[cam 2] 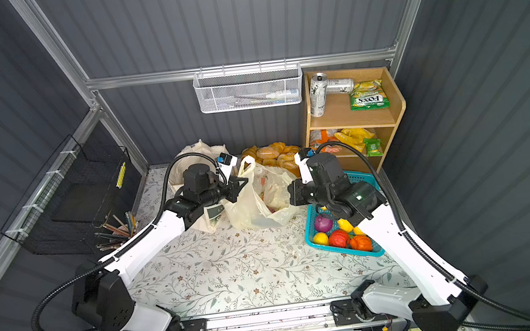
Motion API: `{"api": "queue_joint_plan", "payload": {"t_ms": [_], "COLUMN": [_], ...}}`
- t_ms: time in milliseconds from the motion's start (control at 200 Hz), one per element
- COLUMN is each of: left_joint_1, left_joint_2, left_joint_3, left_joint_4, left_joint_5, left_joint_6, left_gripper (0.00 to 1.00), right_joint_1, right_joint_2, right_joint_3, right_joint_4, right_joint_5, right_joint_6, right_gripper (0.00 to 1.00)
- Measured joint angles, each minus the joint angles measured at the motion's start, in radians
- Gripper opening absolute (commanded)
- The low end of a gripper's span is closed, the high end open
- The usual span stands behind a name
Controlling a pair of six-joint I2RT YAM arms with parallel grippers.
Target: Place the mixed food into the grocery bags and tie them
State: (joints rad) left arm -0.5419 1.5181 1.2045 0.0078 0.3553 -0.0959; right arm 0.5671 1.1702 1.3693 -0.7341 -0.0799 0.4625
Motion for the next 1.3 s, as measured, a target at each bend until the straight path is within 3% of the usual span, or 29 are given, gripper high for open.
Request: {"api": "queue_joint_plan", "payload": {"t_ms": [330,565,660,745,855,1066,1301], "left_joint_1": [0.038,0.071,0.094,0.117,0.14,0.153,0.153], "left_joint_2": [0.08,0.112,0.129,0.148,0.178,0.24,0.258], "left_joint_3": [-0.065,-0.058,-0.043,-0.04,-0.037,-0.004,0.02], "left_joint_4": [0.309,0.383,0.383,0.406,0.454,0.525,0.559], "left_joint_5": [0.318,0.411,0.446,0.492,0.566,0.681,0.762], "left_joint_6": [-0.183,-0.223,-0.222,-0.223,-0.232,-0.289,-0.348], "left_gripper": [0.0,0.0,0.0,0.0,0.0,0.0,0.0], "right_joint_1": [0.112,0.132,0.131,0.125,0.103,-0.005,-0.01], "right_joint_2": [0.002,-0.007,-0.005,0.003,0.005,-0.008,0.11], "right_joint_3": [0.12,0.092,0.033,0.01,0.018,0.15,0.39], "right_joint_4": [-0.031,-0.013,-0.011,-0.024,-0.034,-0.053,-0.019], "right_joint_5": [0.091,0.141,0.152,0.152,0.15,0.103,-0.088], "right_joint_6": [0.006,0.008,0.008,0.007,-0.029,-0.135,-0.329], "right_gripper": [0.0,0.0,0.12,0.47,0.66,0.75,0.78]}}
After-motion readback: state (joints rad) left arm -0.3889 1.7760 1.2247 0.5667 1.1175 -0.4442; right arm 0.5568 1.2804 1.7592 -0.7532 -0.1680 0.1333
